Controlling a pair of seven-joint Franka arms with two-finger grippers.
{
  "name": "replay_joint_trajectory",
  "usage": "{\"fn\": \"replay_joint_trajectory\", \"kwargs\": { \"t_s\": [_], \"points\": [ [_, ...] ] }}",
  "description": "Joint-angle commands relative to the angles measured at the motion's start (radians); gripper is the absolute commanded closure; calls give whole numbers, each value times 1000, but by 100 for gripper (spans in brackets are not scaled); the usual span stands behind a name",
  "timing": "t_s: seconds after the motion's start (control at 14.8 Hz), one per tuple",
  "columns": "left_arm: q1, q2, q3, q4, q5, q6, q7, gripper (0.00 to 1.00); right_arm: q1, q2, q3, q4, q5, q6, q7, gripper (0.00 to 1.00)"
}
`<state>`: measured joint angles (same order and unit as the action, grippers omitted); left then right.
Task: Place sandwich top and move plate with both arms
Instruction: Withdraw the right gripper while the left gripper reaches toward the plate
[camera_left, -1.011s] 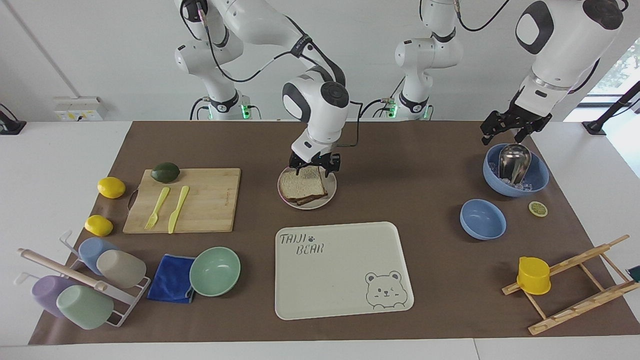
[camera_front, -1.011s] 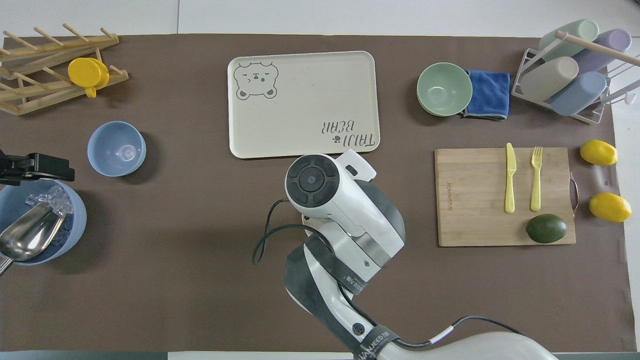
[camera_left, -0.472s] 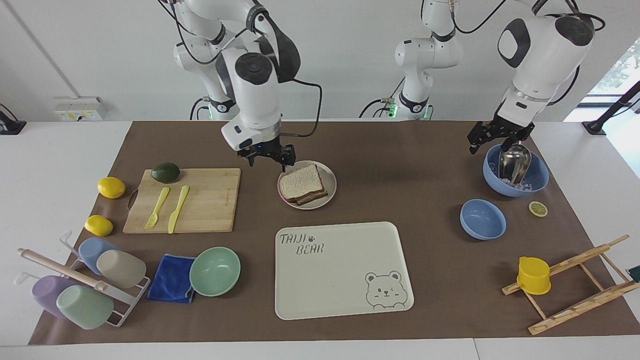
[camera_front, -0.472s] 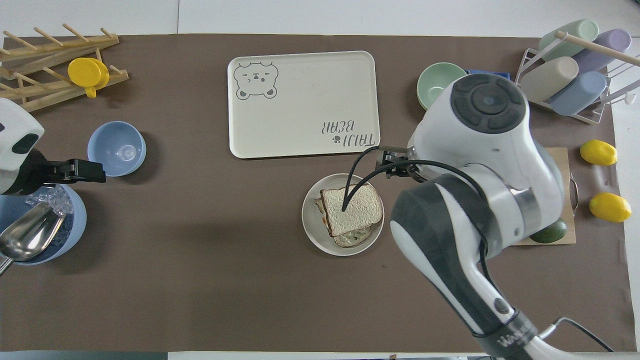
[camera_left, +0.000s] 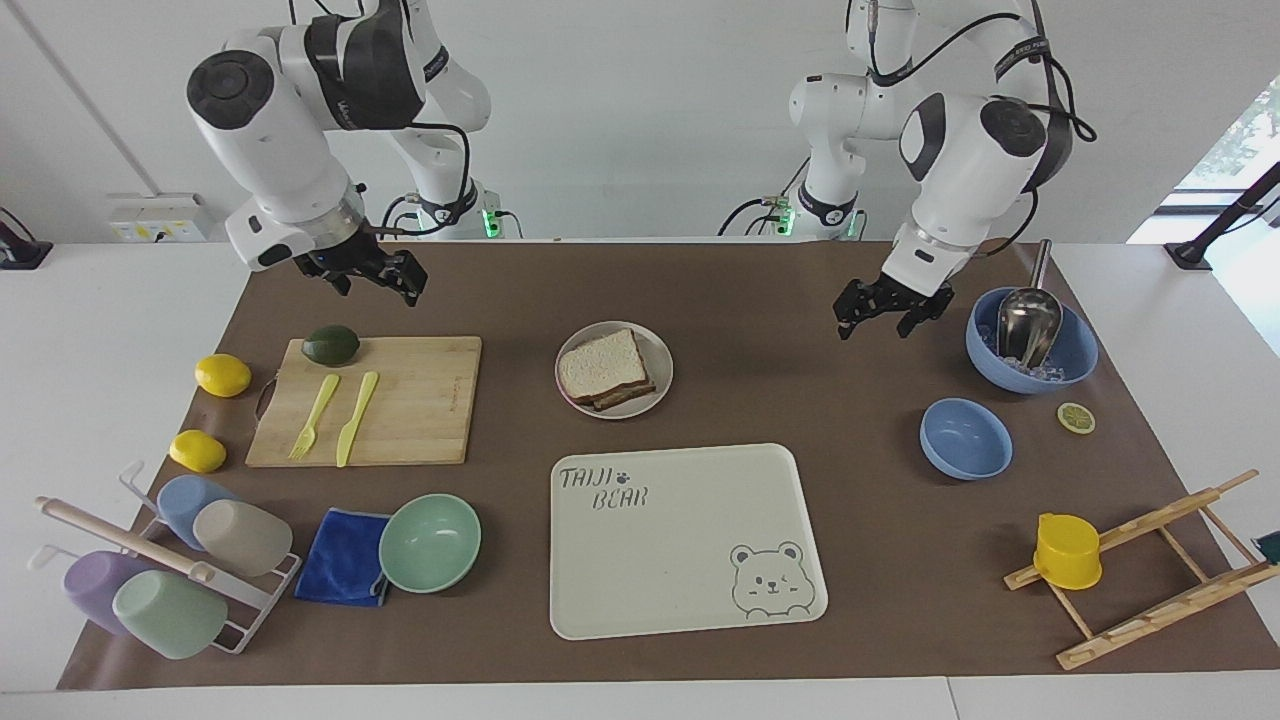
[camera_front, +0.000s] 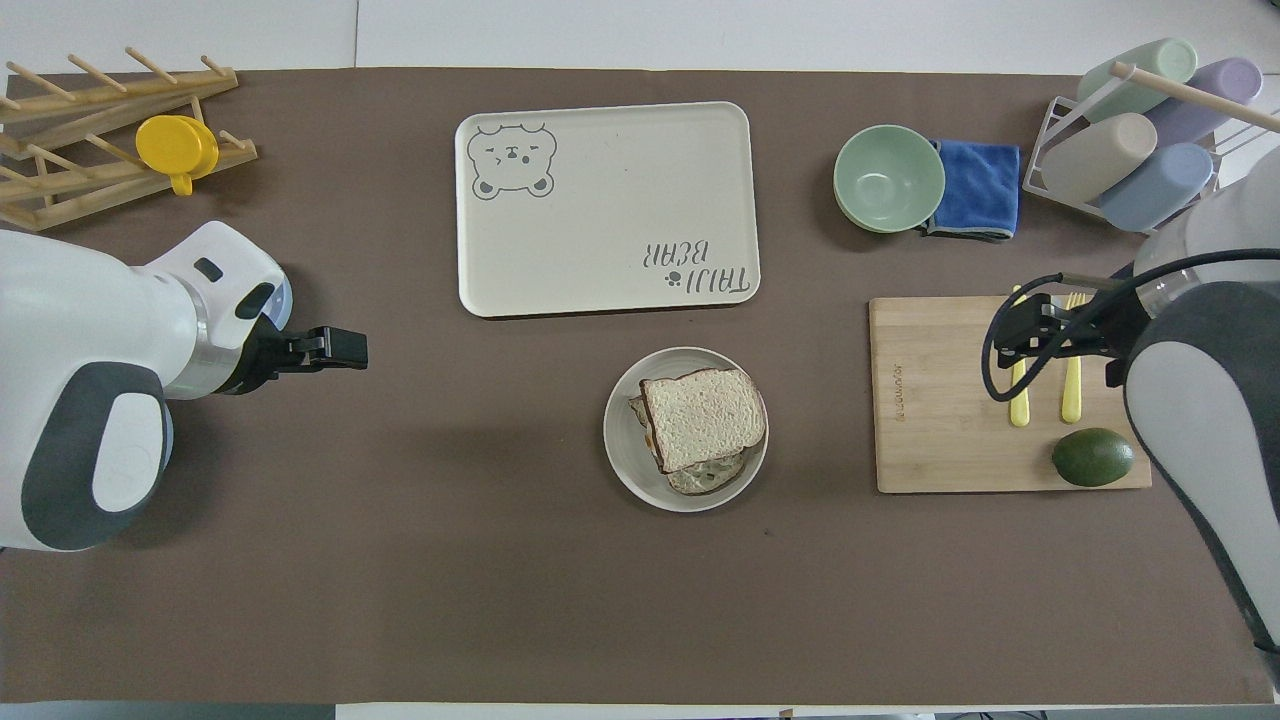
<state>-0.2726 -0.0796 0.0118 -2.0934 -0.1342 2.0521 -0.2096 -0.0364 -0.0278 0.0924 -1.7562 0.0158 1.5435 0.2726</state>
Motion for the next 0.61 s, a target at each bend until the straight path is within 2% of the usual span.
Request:
{"fn": "replay_joint_trajectory", "kwargs": {
  "t_s": [0.0,0.13,0.34,0.4,0.54],
  "points": [
    [-107,61,13,-8,-42,80,-59,0,-16,-27,1,-26,19,-6,-42,0],
    [-170,105,14,-14,-86,144,-91,0,4,-27,-38,-26,19,-5,-59,0],
    [-229,132,13,-16,-142,200,-87,0,183,-23,-247,-17,19,-23,-81,0],
    [-247,139,11,-14,-146,223,-86,0,206,-24,-275,-22,19,-22,-99,0],
    [-298,162,13,-17,-200,275,-90,0,205,-17,-275,-14,16,-8,-116,0]
  ]
}}
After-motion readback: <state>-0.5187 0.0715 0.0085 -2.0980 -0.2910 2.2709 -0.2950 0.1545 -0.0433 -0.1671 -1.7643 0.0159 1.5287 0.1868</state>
